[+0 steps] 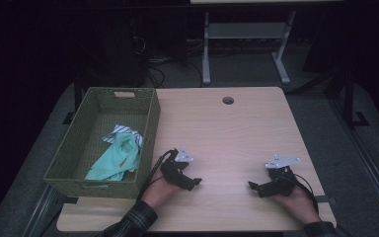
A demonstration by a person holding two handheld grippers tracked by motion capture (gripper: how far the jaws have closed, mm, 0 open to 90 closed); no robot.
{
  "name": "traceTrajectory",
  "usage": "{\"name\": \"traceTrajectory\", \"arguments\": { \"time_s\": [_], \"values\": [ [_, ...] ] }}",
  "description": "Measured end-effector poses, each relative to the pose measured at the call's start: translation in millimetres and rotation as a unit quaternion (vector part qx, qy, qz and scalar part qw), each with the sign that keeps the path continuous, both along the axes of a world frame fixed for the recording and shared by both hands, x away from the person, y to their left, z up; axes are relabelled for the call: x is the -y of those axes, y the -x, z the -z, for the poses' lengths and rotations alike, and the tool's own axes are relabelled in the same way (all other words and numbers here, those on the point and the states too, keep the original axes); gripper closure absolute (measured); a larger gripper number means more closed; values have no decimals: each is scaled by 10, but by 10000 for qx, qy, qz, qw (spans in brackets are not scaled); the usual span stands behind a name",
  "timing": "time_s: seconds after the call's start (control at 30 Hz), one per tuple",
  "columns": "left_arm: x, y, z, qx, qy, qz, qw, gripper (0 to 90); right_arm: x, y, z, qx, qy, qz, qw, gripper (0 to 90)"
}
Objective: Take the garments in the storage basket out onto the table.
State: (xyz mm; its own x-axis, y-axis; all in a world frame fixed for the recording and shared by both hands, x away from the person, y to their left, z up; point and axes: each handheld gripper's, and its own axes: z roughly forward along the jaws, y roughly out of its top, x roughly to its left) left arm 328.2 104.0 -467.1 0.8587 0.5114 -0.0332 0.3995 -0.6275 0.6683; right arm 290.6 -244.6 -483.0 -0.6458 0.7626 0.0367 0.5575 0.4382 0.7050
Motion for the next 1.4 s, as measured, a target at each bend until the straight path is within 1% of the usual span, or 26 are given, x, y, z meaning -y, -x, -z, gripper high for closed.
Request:
{"name": "traceTrajectory", "arguments": {
  "time_s": [0.13, 0.2, 0.33, 0.5, 0.6, 0.8, 0.9, 0.93, 1.07, 1.37, 1.4],
  "values": [
    [-31, -13, -14, 7, 47, -67, 10000, 134, 0, 0, 0, 0, -1, 0, 10000, 24],
    [-46, -16, -23, 55, -5, -98, 9999, 134, -1, 0, 0, -3, -4, 4, 10000, 24],
    [-63, -16, -37, 38, 49, -134, 9999, 133, 0, 0, 0, -1, 1, -1, 10000, 24],
    [-56, -4, -51, -28, 49, -78, 10000, 134, -1, 0, 0, -2, -2, 3, 10000, 24],
    [-57, -1, -68, -67, 120, -49, 9999, 135, 0, 0, 0, -1, -1, -1, 10000, 24],
    [-65, 6, -97, -103, 150, -47, 9998, 135, 0, 0, 0, 0, -2, 0, 10000, 24],
    [-58, 17, -107, -129, 199, -79, 9997, 137, 0, 0, 0, -1, -2, 0, 10000, 24],
    [-64, 14, -115, -126, 156, -44, 9998, 137, 0, 0, 0, -1, -2, 0, 10000, 24],
    [-68, 13, -131, -171, 185, -62, 9997, 138, 0, 0, 0, 1, -2, -1, 10000, 24],
    [-72, 8, -158, -147, 137, -36, 9998, 137, 0, 0, 0, 0, -1, -1, 10000, 24],
    [-69, 13, -162, -182, 159, -60, 9997, 138, 0, 0, -1, -1, 2, -2, 10000, 24]
  ]
}}
